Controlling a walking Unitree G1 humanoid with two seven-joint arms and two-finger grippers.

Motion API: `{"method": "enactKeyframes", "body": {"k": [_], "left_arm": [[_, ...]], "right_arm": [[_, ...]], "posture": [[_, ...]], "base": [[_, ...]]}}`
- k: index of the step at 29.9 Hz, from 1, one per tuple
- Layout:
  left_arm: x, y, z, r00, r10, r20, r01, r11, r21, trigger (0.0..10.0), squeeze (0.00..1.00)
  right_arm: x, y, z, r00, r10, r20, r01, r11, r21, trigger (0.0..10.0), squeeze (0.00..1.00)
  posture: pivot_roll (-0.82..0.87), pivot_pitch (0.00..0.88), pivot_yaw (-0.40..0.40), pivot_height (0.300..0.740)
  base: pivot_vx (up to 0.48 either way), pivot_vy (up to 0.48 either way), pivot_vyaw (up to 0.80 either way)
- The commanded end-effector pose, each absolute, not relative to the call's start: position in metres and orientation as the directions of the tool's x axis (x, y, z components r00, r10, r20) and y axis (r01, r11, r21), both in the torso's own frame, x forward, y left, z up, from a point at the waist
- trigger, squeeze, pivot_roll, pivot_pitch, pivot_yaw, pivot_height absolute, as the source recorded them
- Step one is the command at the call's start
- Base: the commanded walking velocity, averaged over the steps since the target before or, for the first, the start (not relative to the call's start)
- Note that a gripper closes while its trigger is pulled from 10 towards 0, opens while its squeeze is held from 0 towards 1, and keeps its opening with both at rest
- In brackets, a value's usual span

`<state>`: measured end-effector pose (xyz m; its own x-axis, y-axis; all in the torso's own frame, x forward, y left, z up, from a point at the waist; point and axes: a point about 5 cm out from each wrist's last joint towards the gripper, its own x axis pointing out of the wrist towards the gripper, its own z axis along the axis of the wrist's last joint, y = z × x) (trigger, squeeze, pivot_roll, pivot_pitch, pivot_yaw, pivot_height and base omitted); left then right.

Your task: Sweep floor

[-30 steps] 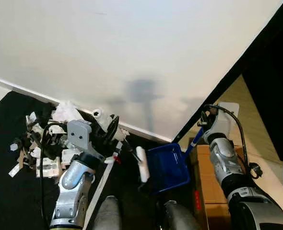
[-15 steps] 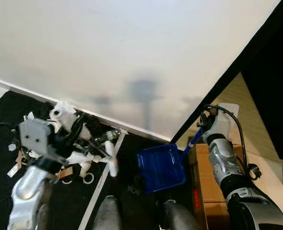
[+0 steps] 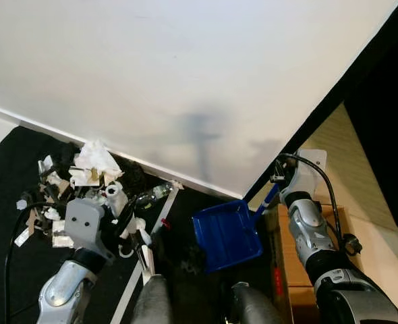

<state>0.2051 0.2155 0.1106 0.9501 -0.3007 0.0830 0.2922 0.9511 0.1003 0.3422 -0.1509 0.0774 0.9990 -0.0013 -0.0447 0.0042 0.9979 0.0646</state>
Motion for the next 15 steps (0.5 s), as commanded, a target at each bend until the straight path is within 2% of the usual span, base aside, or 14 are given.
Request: {"method": "enactKeyframes", "body": {"k": [1, 15], "left_arm": [[0.1984, 0.2125, 0.1063, 0.95, -0.306, 0.071, 0.301, 0.951, 0.07, 10.0, 0.0], [0.1994, 0.2146, 0.1062, 0.957, -0.282, 0.072, 0.274, 0.956, 0.101, 10.0, 0.0]], "right_arm": [[0.3307, -0.1442, 0.0551, 0.989, 0.031, -0.142, -0.017, 0.995, 0.103, 10.0, 0.0], [0.3343, -0.1488, 0.0589, 0.99, 0.019, -0.138, -0.005, 0.995, 0.101, 10.0, 0.0]], "posture": [[0.31, 0.279, -0.074, 0.74], [0.31, 0.267, -0.087, 0.74]], "base": [[0.0, 0.0, 0.0], [0.0, 0.0, 0.0]]}}
